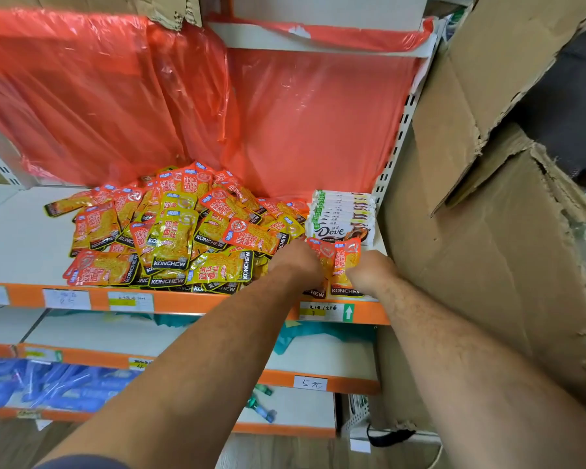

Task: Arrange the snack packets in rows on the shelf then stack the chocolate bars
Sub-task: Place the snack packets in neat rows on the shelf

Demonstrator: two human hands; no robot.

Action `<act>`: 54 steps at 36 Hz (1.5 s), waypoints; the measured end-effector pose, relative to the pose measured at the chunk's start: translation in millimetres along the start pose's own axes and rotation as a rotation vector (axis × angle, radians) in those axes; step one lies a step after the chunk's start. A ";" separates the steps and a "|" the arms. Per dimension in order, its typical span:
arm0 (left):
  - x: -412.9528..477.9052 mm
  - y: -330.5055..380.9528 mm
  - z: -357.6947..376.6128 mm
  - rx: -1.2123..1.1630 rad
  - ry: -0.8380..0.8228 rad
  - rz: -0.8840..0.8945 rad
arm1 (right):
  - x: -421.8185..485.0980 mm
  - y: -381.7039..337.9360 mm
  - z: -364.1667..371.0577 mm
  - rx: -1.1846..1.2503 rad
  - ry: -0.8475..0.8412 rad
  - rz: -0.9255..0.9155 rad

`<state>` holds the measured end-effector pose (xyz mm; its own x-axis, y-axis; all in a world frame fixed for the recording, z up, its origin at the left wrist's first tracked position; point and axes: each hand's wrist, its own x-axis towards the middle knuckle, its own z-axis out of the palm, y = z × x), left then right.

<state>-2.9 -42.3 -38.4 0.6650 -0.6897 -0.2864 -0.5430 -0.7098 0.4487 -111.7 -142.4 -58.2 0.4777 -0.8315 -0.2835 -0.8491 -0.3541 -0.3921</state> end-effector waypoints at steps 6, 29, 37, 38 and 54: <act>-2.8 0.0 -10.0 -0.232 0.050 -0.036 | -3.7 -6.7 -9.0 0.247 0.132 0.090; -54.5 -126.0 -136.6 -0.669 0.432 -0.204 | -43.7 -140.7 -9.4 0.774 -0.018 -0.242; -67.5 -207.8 -174.3 -0.708 0.566 -0.268 | -71.3 -226.7 25.5 0.730 -0.086 -0.345; -68.6 -219.4 -179.7 -0.708 0.580 -0.278 | -73.6 -238.3 31.7 0.719 -0.088 -0.354; -94.0 -423.2 -282.3 -0.733 0.717 -0.335 | -139.4 -445.2 130.8 0.616 -0.171 -0.569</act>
<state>309.2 363.2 37.6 0.9975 -0.0630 -0.0329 0.0031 -0.4242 0.9056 229.3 187.2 41.4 0.8634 -0.5044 -0.0076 -0.2190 -0.3611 -0.9064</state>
